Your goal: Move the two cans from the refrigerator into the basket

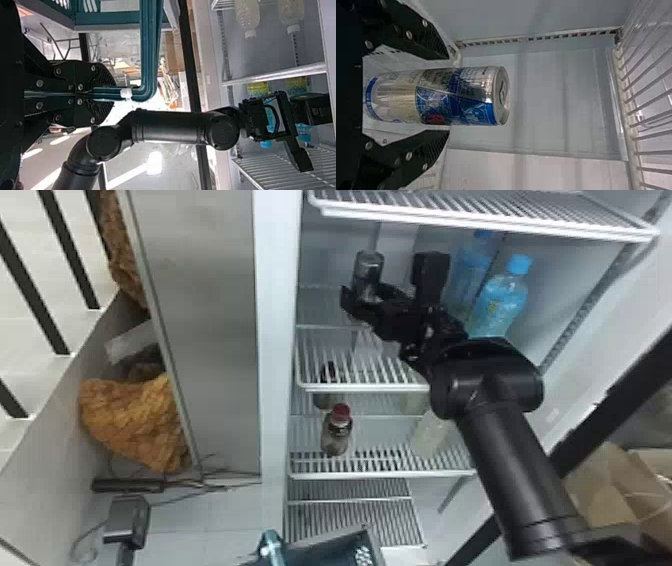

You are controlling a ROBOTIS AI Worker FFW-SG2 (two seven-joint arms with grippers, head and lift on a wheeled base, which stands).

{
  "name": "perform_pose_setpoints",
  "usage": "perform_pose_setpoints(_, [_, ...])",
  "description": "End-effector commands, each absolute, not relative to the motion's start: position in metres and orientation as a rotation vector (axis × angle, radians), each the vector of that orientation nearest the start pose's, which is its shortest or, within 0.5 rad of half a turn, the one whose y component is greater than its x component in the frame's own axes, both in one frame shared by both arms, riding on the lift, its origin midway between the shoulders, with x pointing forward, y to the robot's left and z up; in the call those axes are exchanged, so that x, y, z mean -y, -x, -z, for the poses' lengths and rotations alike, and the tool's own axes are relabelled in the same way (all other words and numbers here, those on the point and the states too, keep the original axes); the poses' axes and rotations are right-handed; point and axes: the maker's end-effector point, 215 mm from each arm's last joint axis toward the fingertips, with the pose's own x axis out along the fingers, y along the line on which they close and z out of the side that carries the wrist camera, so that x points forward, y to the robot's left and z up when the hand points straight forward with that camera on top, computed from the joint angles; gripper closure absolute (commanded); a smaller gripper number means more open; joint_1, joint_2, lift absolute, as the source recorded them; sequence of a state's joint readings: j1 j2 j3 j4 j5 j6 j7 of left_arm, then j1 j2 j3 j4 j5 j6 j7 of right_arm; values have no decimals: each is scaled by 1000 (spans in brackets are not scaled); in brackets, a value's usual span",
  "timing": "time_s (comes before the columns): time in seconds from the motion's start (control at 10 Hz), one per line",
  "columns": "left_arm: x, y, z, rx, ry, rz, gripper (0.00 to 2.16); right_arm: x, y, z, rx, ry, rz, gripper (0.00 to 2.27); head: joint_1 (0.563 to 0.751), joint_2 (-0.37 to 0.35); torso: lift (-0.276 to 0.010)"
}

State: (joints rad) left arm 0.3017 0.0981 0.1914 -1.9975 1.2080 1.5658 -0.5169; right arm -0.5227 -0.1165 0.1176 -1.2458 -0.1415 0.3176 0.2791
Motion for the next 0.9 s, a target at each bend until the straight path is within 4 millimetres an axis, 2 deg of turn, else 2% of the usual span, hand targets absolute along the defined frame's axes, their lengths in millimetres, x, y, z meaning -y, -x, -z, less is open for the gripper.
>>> perform_pose_setpoints(0.0, [-17,-248,343,-1011,1158,1171,1197,168,-727,275,-141,7,-342,1047,695,-168,-35])
perform_pose_setpoints(0.1, [-16,-248,342,-1009,1158,1174,1197,168,-725,272,-132,12,-339,1230,695,-170,-35])
perform_pose_setpoints(0.3, [-16,-247,340,-1008,1160,1179,1197,169,-720,262,-105,16,-338,1231,695,-172,-35])
perform_pose_setpoints(0.8, [-15,-247,341,-1011,1158,1180,1197,176,-680,241,-47,7,-340,1231,695,-186,-35])
